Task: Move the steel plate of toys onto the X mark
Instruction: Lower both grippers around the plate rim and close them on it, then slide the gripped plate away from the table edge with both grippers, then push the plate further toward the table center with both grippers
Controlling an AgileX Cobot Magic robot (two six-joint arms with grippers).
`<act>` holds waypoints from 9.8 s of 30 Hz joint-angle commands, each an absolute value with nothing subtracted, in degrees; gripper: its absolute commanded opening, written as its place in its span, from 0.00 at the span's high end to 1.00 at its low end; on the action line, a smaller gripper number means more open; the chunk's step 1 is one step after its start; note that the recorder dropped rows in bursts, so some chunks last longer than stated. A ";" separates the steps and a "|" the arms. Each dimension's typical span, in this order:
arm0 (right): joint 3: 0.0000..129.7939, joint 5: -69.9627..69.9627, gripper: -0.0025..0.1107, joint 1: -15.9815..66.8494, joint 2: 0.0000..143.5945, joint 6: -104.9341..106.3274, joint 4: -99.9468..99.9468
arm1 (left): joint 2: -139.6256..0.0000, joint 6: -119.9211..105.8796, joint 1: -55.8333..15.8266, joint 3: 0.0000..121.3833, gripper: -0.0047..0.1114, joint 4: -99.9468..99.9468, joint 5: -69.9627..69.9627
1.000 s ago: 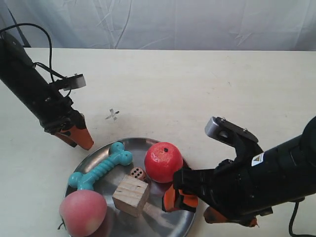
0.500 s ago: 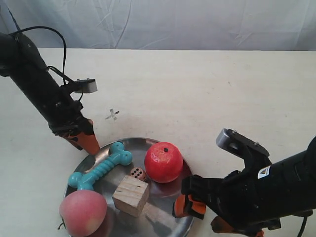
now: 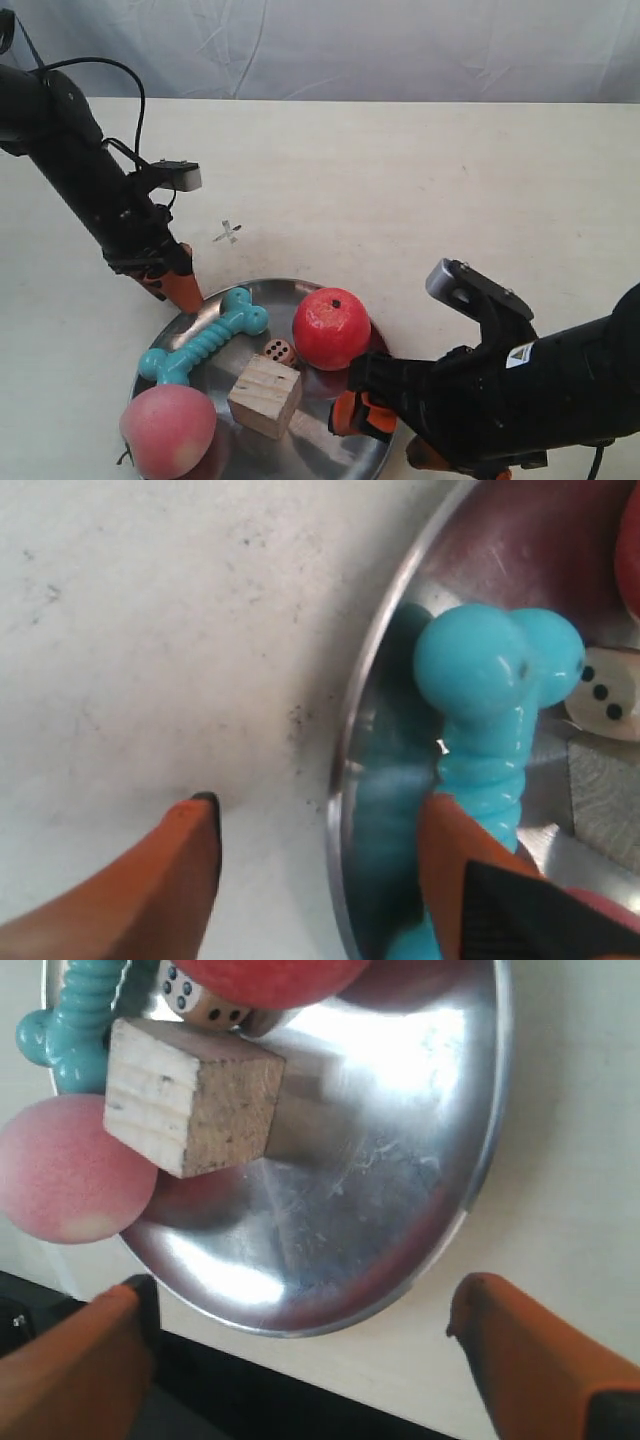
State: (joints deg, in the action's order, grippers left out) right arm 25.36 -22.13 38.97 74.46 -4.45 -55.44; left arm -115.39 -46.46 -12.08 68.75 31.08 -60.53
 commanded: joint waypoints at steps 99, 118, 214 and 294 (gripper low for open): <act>25.14 -7.19 0.98 50.97 91.36 -6.20 -74.01 | -118.68 -38.03 -15.00 68.98 0.96 29.53 -61.81; 25.49 -7.64 0.98 50.97 90.06 -6.20 -74.28 | -115.16 -37.45 -15.00 68.98 0.96 28.19 -66.15; 54.29 -18.90 0.98 27.30 106.36 -5.97 -53.91 | -125.85 -25.60 -15.00 100.30 0.96 16.62 -69.96; 68.56 -33.90 0.42 27.30 114.65 -20.18 -24.46 | -130.03 -22.09 -14.90 104.60 0.50 13.51 -69.96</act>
